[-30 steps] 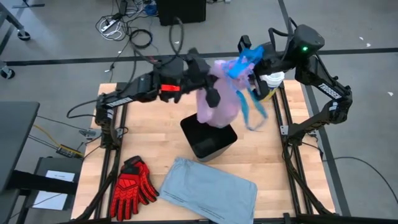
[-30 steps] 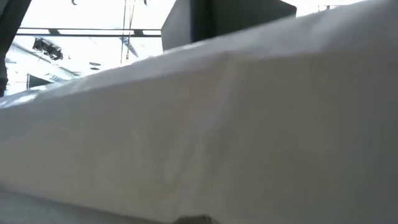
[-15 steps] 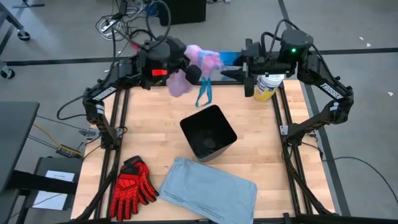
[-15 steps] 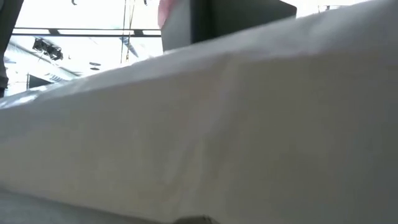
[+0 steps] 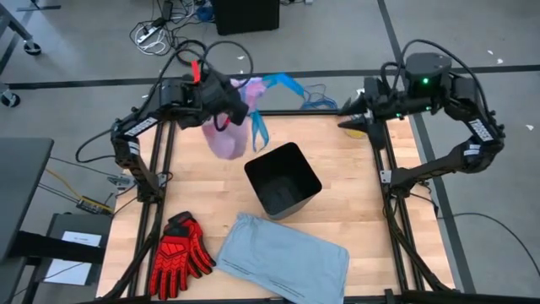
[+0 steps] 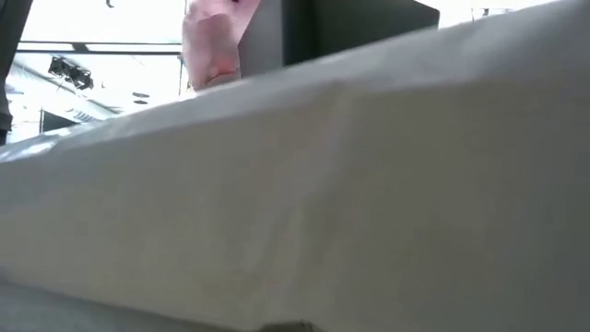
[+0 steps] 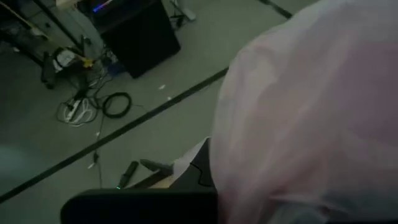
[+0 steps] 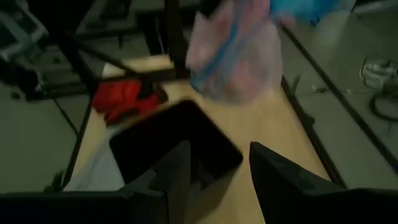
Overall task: Place trash/remove bag and relplace
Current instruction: Remove the pink trash bag from the trash bin
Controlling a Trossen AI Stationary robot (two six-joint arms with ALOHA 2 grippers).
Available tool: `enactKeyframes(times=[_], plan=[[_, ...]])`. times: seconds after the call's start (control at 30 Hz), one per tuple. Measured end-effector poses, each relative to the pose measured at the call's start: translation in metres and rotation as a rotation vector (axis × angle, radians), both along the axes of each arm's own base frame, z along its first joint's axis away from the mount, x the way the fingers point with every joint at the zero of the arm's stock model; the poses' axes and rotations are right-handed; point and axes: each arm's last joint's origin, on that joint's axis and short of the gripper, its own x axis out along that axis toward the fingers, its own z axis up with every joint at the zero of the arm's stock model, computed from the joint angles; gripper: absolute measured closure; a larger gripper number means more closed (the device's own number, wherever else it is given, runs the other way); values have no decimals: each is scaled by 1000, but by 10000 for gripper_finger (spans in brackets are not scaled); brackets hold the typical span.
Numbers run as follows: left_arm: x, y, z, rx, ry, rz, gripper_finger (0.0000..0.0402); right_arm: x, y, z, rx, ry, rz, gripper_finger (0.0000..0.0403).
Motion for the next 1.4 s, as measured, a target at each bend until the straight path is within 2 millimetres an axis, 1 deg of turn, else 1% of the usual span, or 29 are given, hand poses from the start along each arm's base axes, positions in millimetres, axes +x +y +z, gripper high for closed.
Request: enactKeyframes(times=[0.1,0.17,0.27,0.4,0.53,0.67,0.73,0.8,0.9,0.97,1.0,1.03,1.07,1.13,1.2,1.23,1.3,1.4], plan=[[-10,-6,-1,-21,-9,-14,401,-7,3,-1,-7,25,-9,250],[-17,-7,-6,-32,4,-7,401,-7,4,-1,-12,19,-9,250],[-33,-7,-18,-48,-9,27,401,-5,6,-1,-13,16,-1,250],[-52,-2,-39,-95,-107,25,401,-4,9,-1,-10,15,20,250],[-73,8,-68,-113,-152,85,401,5,10,0,-9,2,40,250],[-96,27,-113,-183,-173,292,401,16,12,-4,32,18,74,250],[-98,38,-133,-217,-213,324,401,22,15,-8,69,48,107,250],[-97,49,-150,-237,-265,308,401,28,20,-12,92,84,132,250],[-98,65,-175,-284,-273,301,401,37,26,-16,115,111,153,250],[-101,74,-190,-335,-266,333,401,44,31,-19,130,129,154,250],[-104,78,-195,-366,-293,363,401,47,33,-20,138,138,146,250],[-105,82,-196,-385,-340,381,401,50,34,-22,146,149,133,250],[-104,86,-193,-372,-417,377,401,52,37,-24,157,163,123,250],[-98,93,-176,-271,-599,316,401,57,41,-29,166,204,117,250],[-94,99,-159,-190,-707,254,401,63,44,-33,162,231,119,250],[-94,102,-154,-168,-718,243,401,66,45,-35,160,240,118,250],[-100,104,-149,-167,-677,260,401,72,45,-38,163,255,107,250],[-110,105,-158,-224,-567,319,401,81,45,-41,172,260,95,250]])
